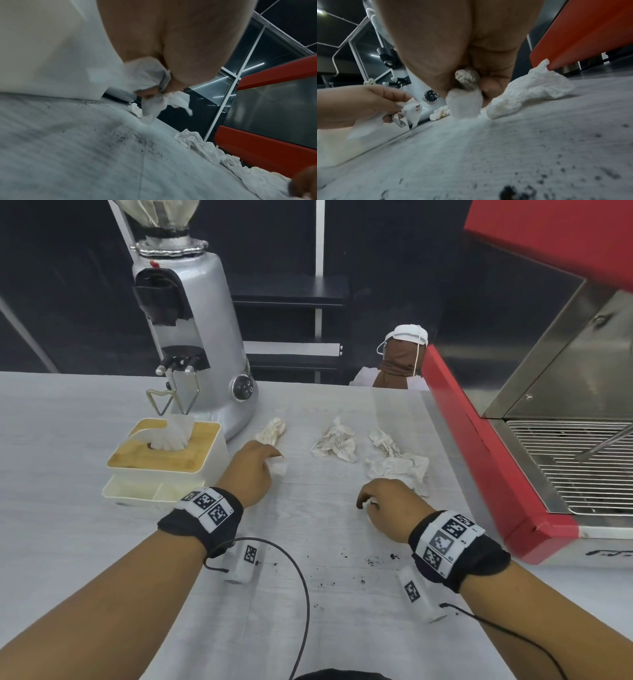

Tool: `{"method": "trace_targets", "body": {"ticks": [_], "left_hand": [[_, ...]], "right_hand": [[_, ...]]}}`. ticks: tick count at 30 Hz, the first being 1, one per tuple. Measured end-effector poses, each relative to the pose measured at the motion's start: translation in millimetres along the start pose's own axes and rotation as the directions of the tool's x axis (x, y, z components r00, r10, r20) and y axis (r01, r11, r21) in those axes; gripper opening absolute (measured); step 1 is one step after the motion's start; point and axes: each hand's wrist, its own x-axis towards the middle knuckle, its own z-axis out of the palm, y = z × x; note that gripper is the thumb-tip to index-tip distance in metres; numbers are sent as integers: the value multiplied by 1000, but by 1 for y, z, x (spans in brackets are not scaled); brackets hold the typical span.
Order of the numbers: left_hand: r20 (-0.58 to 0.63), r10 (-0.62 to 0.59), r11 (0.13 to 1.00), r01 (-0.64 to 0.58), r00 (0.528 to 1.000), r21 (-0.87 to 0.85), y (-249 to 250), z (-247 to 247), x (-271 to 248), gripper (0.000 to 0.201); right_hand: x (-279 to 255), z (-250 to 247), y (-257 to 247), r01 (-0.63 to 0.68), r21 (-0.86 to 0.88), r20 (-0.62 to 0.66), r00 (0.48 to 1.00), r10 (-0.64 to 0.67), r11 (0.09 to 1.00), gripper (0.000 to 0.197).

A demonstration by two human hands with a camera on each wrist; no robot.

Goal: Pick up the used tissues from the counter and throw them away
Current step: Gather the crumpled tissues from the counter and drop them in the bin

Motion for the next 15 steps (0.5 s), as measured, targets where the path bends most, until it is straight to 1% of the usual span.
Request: {"method": "trace_targets", "body": {"ticks": [2,4,6,7,8,10,11,12,13,15], "left_hand": [[37,-77,997,78,996,-23,4,-5,7,33],[46,-102,992,105,994,-68,8,-8,13,30],[-3,-100,992,100,995,-72,10,-8,20,37],[-35,-103,994,102,994,-32,10,-6,25,38],[-70,-103,994,105,992,22,10,-5,30,35],[-129,-102,990,113,986,84,10,-1,41,22],[-152,-98,990,112,984,86,10,1,48,16],[-166,-95,991,109,982,80,9,3,54,13],[-175,-87,992,101,981,77,7,5,61,18],[-152,-102,984,122,983,127,2,7,74,36]], "right_hand": [[-3,-5,3,2,24,-46,999,-1,1000,28],[-6,-7,6,5,62,-93,996,1,998,27],[-7,-7,10,12,114,-143,990,5,993,26],[-7,-7,11,11,139,-172,985,13,990,28],[-8,-6,13,5,150,-203,979,26,989,32],[-7,-5,15,-18,126,-252,966,50,992,38],[-7,-5,17,-22,116,-270,961,53,993,36],[-7,-4,18,-21,118,-285,957,54,993,32],[-7,-4,20,-16,133,-300,952,56,991,25],[-7,-4,25,-22,176,-322,943,79,984,14]]}}
